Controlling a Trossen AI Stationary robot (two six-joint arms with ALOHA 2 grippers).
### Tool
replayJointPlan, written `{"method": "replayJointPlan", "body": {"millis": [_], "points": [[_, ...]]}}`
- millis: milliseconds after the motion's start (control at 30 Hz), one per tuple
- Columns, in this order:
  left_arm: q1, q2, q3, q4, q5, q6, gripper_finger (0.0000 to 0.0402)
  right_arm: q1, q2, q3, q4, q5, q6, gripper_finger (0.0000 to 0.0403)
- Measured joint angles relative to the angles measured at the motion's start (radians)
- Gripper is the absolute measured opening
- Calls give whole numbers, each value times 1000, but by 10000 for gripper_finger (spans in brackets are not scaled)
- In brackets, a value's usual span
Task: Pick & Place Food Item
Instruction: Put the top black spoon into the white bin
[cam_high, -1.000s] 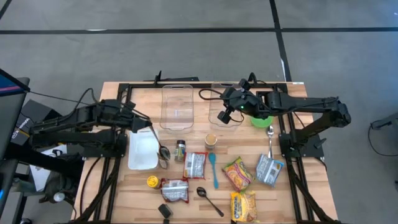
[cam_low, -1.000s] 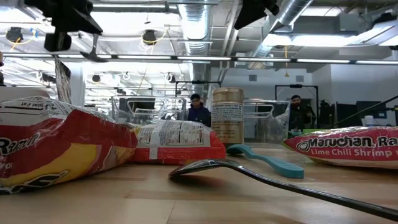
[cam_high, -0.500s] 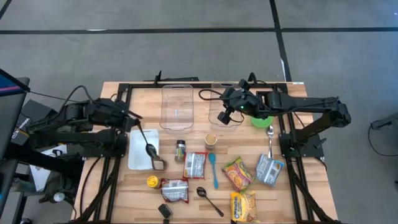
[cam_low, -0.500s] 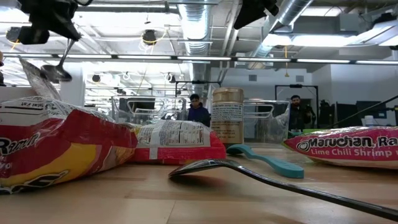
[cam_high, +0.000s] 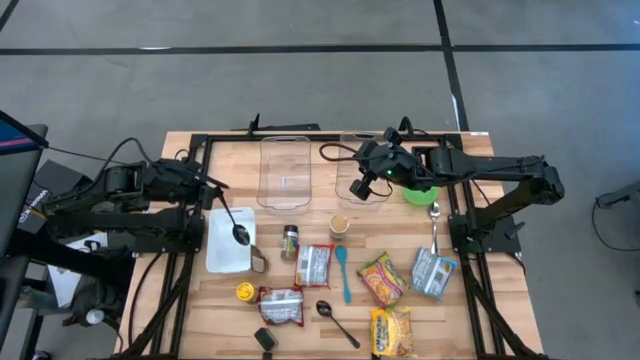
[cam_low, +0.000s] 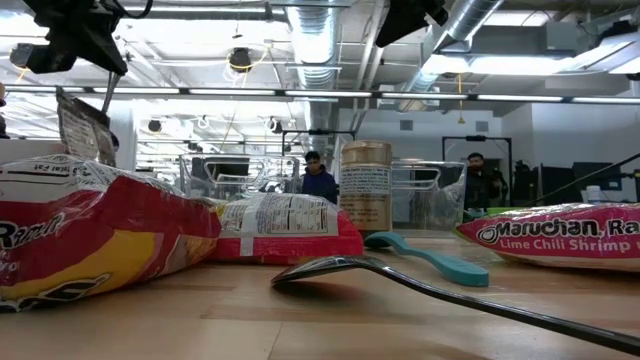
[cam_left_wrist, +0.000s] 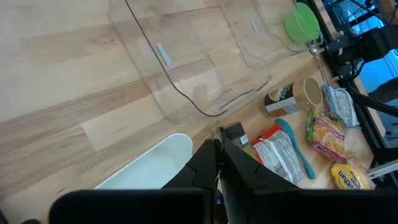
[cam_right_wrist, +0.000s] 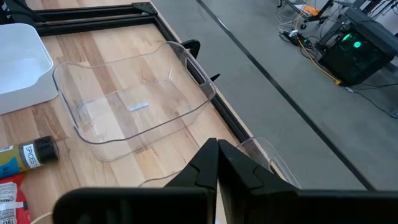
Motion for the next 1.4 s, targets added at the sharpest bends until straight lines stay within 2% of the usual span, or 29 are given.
{"method": "replayJointPlan", "body": {"millis": [267, 533, 833, 1133, 1400], "points": [[0, 34, 0, -92, 1, 2, 2, 0, 0, 0, 0, 0, 2, 3], [0, 108, -32, -88, 54, 48, 3, 0, 8, 1, 0, -6, 2, 3], [0, 109, -105, 4, 123, 11, 3, -3, 8, 1, 0, -31, 2, 3], [0, 95, -167, 37, 131, -56, 4, -6, 8, 1, 0, -46, 1, 3], [0, 96, -169, 81, 130, -61, 4, -6, 8, 1, 0, -52, -1, 3]]}}
